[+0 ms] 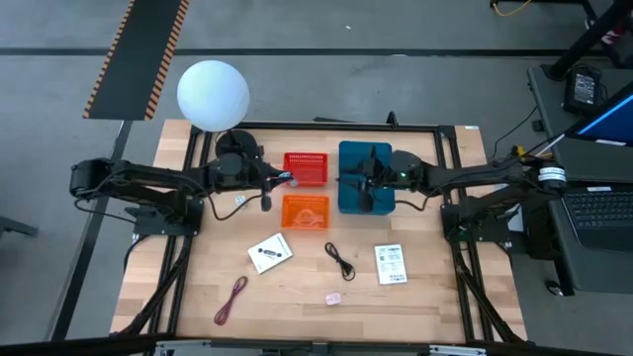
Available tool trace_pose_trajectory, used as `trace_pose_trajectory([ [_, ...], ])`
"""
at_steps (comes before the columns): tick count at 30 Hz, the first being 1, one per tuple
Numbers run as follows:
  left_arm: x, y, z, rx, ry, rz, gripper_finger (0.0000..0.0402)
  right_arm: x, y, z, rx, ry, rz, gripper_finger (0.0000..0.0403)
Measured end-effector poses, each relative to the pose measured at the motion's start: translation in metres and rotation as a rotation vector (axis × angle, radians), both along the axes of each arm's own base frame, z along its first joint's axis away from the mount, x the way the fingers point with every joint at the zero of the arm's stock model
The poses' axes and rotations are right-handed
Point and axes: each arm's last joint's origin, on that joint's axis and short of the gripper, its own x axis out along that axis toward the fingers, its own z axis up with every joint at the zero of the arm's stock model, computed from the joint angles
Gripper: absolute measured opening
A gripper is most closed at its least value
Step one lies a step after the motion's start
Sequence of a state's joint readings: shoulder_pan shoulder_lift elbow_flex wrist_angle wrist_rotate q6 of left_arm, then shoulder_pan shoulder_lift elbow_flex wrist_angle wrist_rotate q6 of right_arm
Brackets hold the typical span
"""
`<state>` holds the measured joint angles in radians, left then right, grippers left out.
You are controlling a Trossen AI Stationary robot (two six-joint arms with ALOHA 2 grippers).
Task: Pick and place items into bin
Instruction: Put the light blue charger cable into the red bin
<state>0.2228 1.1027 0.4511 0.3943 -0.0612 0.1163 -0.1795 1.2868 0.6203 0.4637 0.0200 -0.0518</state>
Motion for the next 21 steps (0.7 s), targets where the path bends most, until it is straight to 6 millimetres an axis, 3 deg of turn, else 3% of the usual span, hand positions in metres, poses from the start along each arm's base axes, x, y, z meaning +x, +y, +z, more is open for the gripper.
trace_pose_trajectory([
  [3, 0.010, 0.002, 0.007, -0.006, 0.084, 0.029, 0.0018, -0.009, 0.001, 0.000, 0.019, -0.013, -0.010, 0.0024],
  [5, 0.018, 0.004, 0.011, 0.011, 0.128, 0.029, 0.0018, -0.014, 0.002, -0.003, 0.022, -0.014, -0.010, 0.0008],
  [21, 0.081, 0.022, 0.035, 0.123, 0.460, 0.085, 0.0018, -0.016, 0.003, -0.006, 0.011, -0.024, -0.006, 0.0001],
])
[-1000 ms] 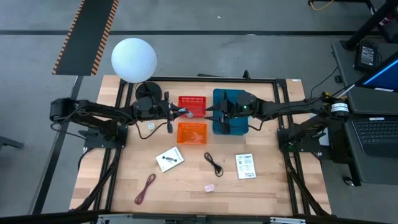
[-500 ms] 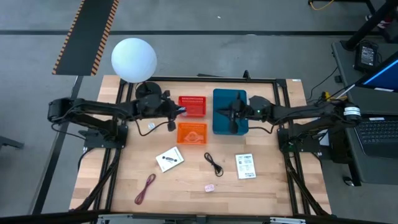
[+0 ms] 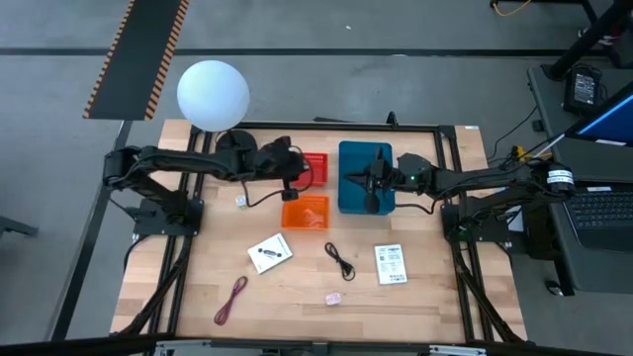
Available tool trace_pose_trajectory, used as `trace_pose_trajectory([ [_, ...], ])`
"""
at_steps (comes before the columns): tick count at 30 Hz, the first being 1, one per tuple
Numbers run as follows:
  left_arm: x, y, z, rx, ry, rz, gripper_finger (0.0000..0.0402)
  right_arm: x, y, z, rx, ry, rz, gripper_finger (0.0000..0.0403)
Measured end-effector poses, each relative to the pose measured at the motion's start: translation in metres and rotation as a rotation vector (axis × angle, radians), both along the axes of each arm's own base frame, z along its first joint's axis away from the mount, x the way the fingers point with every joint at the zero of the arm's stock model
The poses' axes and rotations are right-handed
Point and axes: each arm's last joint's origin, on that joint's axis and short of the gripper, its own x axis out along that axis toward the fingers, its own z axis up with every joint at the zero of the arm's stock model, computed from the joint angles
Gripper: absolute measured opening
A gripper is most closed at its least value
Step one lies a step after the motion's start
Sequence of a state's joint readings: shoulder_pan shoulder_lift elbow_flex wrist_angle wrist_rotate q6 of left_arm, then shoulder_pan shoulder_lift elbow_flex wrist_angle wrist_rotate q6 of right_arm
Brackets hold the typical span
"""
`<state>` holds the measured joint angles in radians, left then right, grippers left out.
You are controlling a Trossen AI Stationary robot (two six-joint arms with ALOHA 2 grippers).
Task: Pick and place items into bin
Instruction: Put the light blue charger cable into the red bin
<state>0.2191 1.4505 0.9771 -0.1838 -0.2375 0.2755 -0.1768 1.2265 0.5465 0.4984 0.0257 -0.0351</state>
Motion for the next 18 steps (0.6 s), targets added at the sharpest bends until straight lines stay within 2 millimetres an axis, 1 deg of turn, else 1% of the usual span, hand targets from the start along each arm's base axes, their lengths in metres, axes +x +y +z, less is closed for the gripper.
trace_pose_trajectory([
  [6, 0.019, 0.013, -0.004, 0.002, 0.116, 0.017, 0.0018, 0.000, 0.000, 0.000, 0.001, 0.001, 0.000, 0.0001],
  [9, 0.022, 0.023, -0.011, 0.004, 0.151, 0.031, 0.0018, 0.000, 0.000, 0.000, 0.004, 0.000, -0.001, 0.0002],
  [14, 0.022, 0.040, -0.028, -0.063, 0.194, 0.045, 0.0018, 0.000, 0.000, 0.000, 0.001, 0.000, 0.000, 0.0002],
  [18, 0.023, 0.048, -0.039, -0.085, 0.224, 0.061, 0.0018, 0.000, 0.000, 0.000, 0.000, 0.001, 0.000, 0.0001],
])
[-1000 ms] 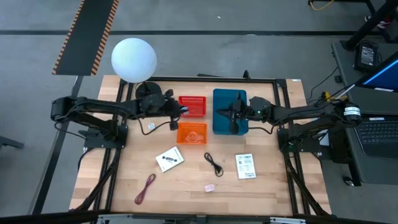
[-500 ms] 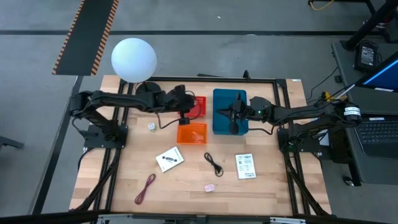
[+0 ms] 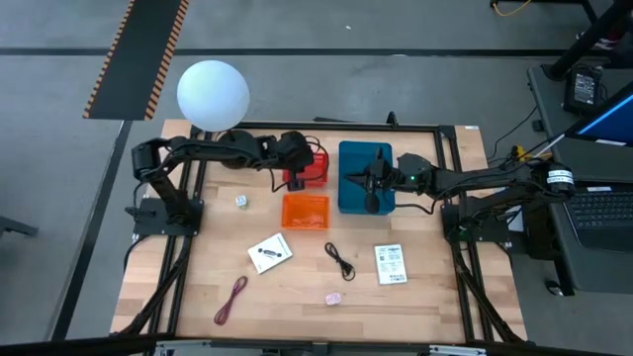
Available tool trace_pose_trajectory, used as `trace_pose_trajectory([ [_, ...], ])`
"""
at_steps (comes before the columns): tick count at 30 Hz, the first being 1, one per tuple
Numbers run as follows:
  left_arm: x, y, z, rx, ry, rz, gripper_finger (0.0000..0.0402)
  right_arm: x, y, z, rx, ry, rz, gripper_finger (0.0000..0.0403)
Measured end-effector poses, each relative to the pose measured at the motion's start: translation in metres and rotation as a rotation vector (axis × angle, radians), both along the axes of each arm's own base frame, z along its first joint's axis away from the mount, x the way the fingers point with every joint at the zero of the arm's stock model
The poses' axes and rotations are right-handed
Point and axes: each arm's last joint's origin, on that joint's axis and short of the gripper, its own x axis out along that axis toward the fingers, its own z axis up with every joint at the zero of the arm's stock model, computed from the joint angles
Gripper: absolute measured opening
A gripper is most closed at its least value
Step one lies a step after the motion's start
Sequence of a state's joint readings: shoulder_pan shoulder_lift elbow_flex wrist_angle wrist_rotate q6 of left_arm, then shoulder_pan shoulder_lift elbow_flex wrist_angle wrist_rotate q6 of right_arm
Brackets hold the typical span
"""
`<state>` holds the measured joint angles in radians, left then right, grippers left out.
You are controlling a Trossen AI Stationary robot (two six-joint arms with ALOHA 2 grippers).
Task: Pick and place items into bin
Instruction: Put the light blue charger cable into the red bin
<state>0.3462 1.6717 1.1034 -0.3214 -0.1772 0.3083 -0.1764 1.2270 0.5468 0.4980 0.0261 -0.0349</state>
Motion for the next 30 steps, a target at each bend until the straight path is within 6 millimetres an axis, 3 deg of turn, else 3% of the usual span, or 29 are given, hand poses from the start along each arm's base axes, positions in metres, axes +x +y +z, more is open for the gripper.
trace_pose_trajectory([
  [8, 0.003, 0.003, -0.012, -0.035, 0.032, -0.032, 0.0021, 0.000, 0.000, 0.000, -0.004, 0.001, 0.001, 0.0001],
  [30, 0.003, 0.004, -0.012, 0.000, 0.036, -0.037, 0.0115, 0.000, 0.000, 0.000, -0.003, 0.002, 0.001, 0.0005],
])
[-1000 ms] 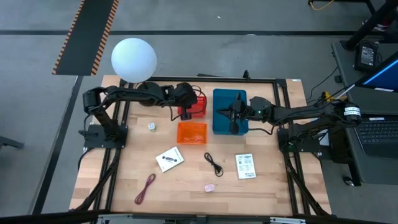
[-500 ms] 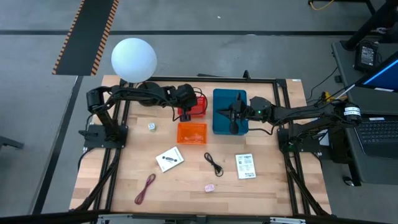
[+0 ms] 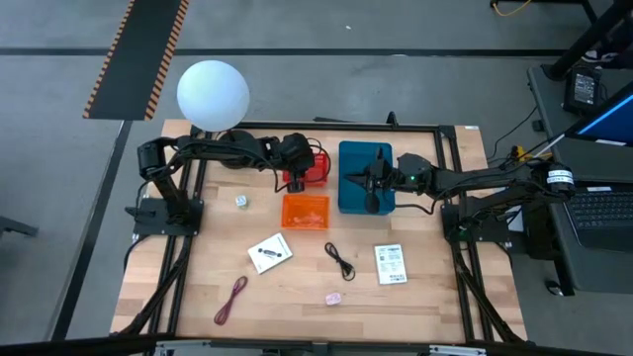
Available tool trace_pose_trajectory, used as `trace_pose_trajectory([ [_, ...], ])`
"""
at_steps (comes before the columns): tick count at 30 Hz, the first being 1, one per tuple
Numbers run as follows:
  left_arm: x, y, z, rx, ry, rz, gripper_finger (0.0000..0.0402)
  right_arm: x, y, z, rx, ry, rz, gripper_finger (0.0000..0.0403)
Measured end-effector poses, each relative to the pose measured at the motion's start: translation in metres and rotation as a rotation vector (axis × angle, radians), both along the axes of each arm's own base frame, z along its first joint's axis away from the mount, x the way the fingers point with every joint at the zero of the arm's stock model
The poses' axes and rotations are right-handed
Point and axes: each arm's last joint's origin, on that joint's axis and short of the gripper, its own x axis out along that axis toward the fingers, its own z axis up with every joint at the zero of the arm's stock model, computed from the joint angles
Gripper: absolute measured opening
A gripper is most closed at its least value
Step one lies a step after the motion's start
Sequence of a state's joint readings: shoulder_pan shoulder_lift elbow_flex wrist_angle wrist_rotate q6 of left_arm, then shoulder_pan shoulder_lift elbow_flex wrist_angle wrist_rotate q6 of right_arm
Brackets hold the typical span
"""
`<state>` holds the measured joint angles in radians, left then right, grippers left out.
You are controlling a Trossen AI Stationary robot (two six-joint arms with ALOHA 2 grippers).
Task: Pick and place items into bin
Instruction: Put the light blue charger cable into the red bin, then put the light green charger adapter into the orange bin
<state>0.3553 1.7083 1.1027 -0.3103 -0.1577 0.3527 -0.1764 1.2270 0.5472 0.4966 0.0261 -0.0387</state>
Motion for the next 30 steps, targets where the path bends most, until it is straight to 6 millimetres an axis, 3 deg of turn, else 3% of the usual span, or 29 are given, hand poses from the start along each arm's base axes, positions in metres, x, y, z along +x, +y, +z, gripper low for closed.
trace_pose_trajectory([
  [9, -0.001, 0.001, 0.018, 0.133, -0.044, -0.006, 0.0115, 0.000, 0.000, 0.000, 0.001, 0.002, 0.000, 0.0005],
  [17, -0.011, -0.009, 0.049, 0.083, -0.158, -0.086, 0.0112, 0.000, 0.000, -0.001, 0.006, 0.011, 0.000, 0.0005],
  [26, -0.043, -0.036, 0.085, -0.044, -0.203, -0.129, 0.0094, -0.001, 0.000, -0.006, 0.021, 0.063, -0.002, 0.0005],
  [30, -0.060, -0.053, 0.075, -0.086, -0.235, -0.120, 0.0075, -0.001, 0.000, -0.011, 0.029, 0.104, -0.002, 0.0005],
])
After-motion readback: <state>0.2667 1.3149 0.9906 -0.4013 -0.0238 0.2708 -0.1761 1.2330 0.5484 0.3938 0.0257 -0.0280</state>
